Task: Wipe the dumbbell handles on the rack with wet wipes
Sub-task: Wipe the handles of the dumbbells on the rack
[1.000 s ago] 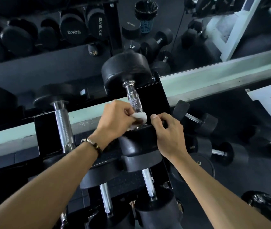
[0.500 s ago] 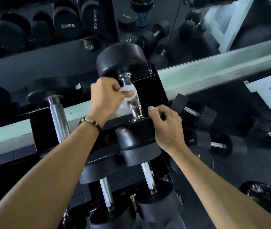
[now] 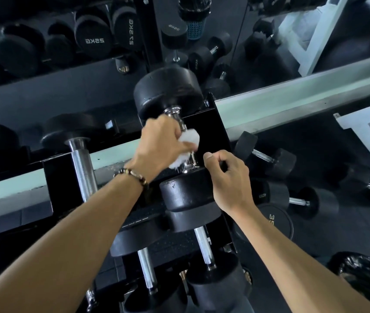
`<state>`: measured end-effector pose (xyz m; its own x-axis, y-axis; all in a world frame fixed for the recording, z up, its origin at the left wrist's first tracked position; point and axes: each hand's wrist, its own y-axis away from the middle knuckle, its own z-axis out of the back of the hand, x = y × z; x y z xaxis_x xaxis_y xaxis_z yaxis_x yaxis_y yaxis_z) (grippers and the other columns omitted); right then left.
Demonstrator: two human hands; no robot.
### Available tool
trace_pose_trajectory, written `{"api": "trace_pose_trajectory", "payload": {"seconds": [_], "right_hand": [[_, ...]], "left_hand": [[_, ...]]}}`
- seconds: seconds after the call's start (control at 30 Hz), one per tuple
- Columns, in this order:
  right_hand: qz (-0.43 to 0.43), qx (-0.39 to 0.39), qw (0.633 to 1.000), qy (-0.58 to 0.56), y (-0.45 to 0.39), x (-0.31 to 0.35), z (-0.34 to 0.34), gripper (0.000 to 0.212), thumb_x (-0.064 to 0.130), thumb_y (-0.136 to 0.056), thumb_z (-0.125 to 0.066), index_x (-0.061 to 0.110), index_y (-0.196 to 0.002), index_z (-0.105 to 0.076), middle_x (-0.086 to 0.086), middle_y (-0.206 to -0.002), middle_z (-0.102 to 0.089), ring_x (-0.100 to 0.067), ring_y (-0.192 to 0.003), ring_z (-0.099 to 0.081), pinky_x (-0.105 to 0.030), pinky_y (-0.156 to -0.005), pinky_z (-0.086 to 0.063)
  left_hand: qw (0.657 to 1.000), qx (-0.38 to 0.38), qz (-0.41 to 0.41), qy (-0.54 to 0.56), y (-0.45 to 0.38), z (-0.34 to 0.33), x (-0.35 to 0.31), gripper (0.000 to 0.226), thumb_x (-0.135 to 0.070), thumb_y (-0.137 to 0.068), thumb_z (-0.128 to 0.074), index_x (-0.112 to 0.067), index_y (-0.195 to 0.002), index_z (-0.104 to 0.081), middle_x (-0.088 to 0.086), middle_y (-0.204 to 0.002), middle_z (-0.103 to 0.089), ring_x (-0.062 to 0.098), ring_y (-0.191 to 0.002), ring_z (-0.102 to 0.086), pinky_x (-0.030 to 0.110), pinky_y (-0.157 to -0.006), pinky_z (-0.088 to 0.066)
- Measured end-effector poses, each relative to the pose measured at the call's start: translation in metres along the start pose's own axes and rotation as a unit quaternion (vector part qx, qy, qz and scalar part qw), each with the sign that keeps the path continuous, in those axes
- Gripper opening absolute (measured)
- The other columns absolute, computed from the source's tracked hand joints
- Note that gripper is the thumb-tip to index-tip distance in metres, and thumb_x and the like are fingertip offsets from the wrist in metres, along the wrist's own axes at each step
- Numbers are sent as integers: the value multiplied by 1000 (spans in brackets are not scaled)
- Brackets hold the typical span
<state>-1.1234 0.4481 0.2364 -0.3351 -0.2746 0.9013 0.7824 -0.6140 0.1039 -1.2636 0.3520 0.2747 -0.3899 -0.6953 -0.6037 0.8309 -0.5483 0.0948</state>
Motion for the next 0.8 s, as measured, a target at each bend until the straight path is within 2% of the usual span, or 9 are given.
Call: {"api": "trace_pose_trajectory", "payload": {"seconds": [0.07, 0.2, 0.27, 0.37, 0.43, 0.5, 0.57, 0.67, 0.8], "right_hand": [[-6, 1, 1000, 4, 0, -1, 0, 40, 61, -85, -45, 28, -69, -60, 26, -69, -60, -10, -78, -56, -32, -75, -39], [-10, -1, 1000, -1, 0, -2, -1, 40, 62, -85, -44, 30, -68, -60, 26, -66, -59, -11, -77, -55, -35, -76, -43], [-9, -5, 1000, -3, -1, -2, -2, 40, 60, -86, -46, 27, -69, -62, 22, -66, -61, -13, -76, -58, -38, -74, -45], [-6, -10, 1000, -3, -1, -1, -2, 38, 58, -86, -46, 27, -71, -64, 18, -67, -62, -13, -75, -60, -38, -72, -48], [-8, -6, 1000, -3, -1, 0, -2, 37, 57, -85, -46, 27, -70, -64, 18, -67, -62, -11, -74, -60, -37, -72, -47], [-11, -2, 1000, -2, -1, 0, -2, 37, 57, -85, -46, 28, -68, -62, 17, -65, -61, -12, -74, -59, -37, -72, -47], [-13, -2, 1000, 1, -1, 1, -2, 36, 56, -85, -47, 28, -66, -60, 16, -63, -59, -11, -72, -57, -37, -71, -47], [-11, 4, 1000, -4, 0, 1, -2, 35, 48, -89, -50, 24, -66, -58, 15, -60, -57, -8, -66, -54, -31, -67, -42], [-20, 12, 1000, 9, 2, 6, 3, 30, 43, -97, -54, 23, -76, -62, 13, -73, -61, -8, -76, -59, -32, -73, -45]], "left_hand": [[1000, -10, 0, -6, -2, 0, 5, 54, -31, -73, -86, -14, -52, -39, -4, -50, -42, 13, -46, -37, 14, -42, -31], [992, -126, -3, 1, -20, 4, 10, 46, -30, -79, -81, -11, -56, -47, 2, -57, -55, 21, -51, -50, 33, -54, -49], [993, -104, -44, -27, -4, -4, 6, 50, -31, -78, -82, -19, -56, -39, 0, -59, -54, 20, -51, -48, 32, -54, -45], [993, -72, -93, -32, 15, -7, 8, 62, -31, -76, -83, -26, -54, -26, -8, -51, -38, 11, -45, -34, 22, -47, -31], [993, -94, -69, -25, 3, -6, 13, 58, -31, -79, -82, -22, -53, -30, -5, -50, -40, 14, -44, -37, 24, -47, -31], [990, -130, -47, -24, -9, -3, 12, 48, -32, -83, -77, -15, -58, -40, 3, -54, -48, 27, -52, -47, 33, -52, -40], [984, -168, -48, -26, -11, -4, 13, 44, -34, -85, -75, -11, -66, -44, 5, -57, -49, 30, -54, -46, 38, -54, -40], [975, -209, -53, -52, 1, -2, 21, 46, -34, -85, -75, -11, -66, -40, 5, -53, -46, 28, -49, -42, 35, -49, -31], [985, -175, 0, 3, 27, 19, 26, 41, -35, -79, -80, -10, -66, -51, -2, -54, -52, 13, -52, -47, 24, -51, -38]]}}
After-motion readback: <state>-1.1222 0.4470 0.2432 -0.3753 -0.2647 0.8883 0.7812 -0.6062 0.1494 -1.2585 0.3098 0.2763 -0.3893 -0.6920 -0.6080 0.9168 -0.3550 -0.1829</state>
